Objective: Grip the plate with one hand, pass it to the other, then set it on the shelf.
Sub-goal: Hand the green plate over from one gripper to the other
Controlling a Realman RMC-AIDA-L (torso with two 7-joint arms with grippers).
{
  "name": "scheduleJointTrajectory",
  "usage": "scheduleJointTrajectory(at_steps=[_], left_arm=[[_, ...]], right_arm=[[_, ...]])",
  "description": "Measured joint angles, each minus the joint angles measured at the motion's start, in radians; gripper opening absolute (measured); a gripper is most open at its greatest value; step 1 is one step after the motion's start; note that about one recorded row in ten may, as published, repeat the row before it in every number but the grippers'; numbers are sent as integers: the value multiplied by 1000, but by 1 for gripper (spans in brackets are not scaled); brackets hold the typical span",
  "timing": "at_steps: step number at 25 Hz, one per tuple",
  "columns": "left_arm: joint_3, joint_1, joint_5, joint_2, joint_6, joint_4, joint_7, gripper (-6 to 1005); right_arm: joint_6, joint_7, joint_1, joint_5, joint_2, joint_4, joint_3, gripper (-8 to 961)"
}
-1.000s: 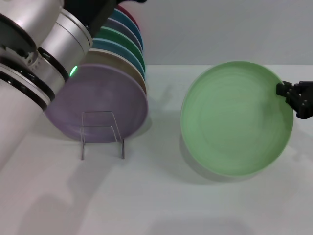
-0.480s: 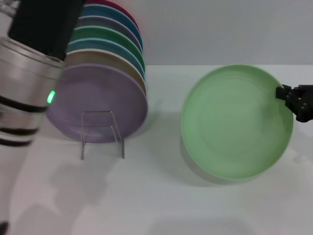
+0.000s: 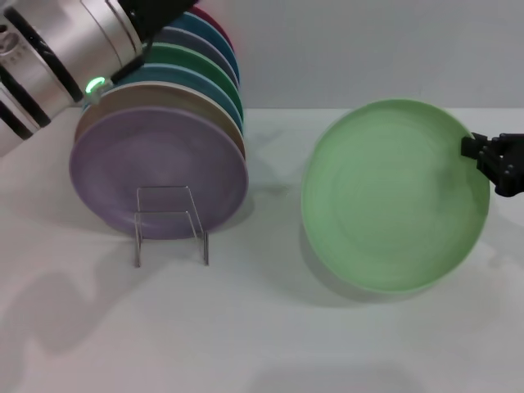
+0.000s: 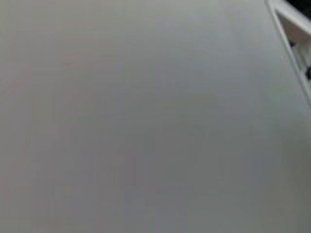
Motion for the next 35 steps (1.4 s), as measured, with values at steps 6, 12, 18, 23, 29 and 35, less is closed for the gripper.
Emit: scheduleJointTrajectory(at_steps=[6,12,18,23,29,35], left_arm=[[-27,19,0,-36,-144,-11,16,759],[-41,-19,-9,-53,-587,-128,81,759],[-202,-5,-280,-209,-988,-243,527,760],[-526,29,-629,-397,-1289,-257,1021,759],[-556,45,-708,-398,-1312,-234,1138,760],[-519,26,-724,-398,-1345,-168,1128,760]], right_arm=[[0,-11,3,14,0,0,-5,28],[-1,-14,2,21,0,-1,-3,33],[1,-52,0,54,1,-2,-7,37],[9,-70,4,74,0,-6,-9,41],[15,-92,7,86,0,-10,-19,46],[36,-123,21,110,1,-4,-23,51]])
